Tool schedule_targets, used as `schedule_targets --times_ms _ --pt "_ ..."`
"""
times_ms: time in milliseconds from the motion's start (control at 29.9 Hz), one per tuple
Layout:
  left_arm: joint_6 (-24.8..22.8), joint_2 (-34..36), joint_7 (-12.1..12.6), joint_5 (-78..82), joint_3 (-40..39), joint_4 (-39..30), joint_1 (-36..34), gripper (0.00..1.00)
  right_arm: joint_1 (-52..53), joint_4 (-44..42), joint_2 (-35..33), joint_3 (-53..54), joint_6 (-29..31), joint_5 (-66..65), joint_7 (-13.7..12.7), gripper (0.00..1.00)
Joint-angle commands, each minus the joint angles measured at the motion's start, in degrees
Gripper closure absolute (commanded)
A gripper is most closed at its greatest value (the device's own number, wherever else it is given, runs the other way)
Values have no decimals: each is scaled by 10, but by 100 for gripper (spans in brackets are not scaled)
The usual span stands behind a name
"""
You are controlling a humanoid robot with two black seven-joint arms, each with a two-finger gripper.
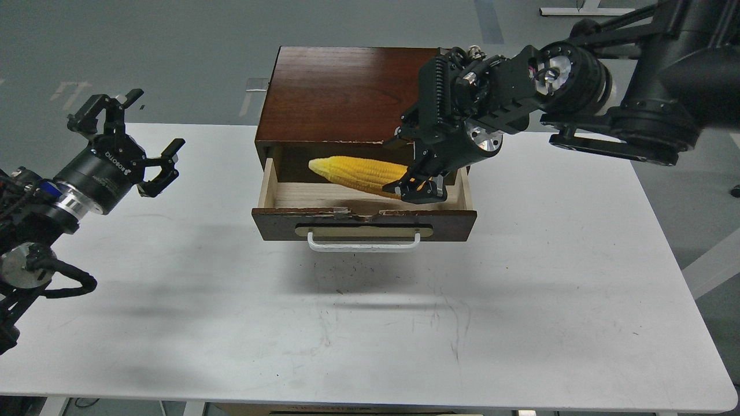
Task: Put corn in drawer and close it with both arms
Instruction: 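Lower the corn into the open drawer and open the right gripper, then raise the right gripper away from the drawer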
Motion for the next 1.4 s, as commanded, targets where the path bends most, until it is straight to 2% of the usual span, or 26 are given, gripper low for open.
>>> schedule_targets --times_ms 0,67,267,468,668,702,802,869,1036,1169,1370 --pt "0 0 0 0 0 1 0 0 7 3 -7 9 0 12 0 5" --pt "0 0 0 1 -1 1 0 0 9 5 -13 19 0 30 0 4" --pt "0 1 0 4 0 11 -23 0 20 29 -81 57 3 204 0 2" --pt "0 -2 0 5 0 11 -34 0 -12 31 -178 99 2 348 0 2" --pt "0 -7 -2 24 0 11 -35 0 -163 24 -264 222 -4 515 0 2" --pt "0 -7 -9 37 -1 10 -36 0 -209 24 -279 263 -4 554 0 2" --pt "0 -7 -25 70 0 9 -42 0 -327 19 -290 355 -4 639 0 2" --pt "0 -7 -26 88 -1 4 -43 0 -387 10 -292 408 -4 680 0 2" --pt "0 -7 -35 116 -1 -4 -45 0 -491 -6 -286 481 -3 811 0 1" --pt "0 -7 -47 162 -1 -16 -54 0 -536 -20 -285 488 6 929 0 0" --pt "0 -5 -60 270 -3 -53 -83 7 -576 -63 -248 479 4 951 0 0"
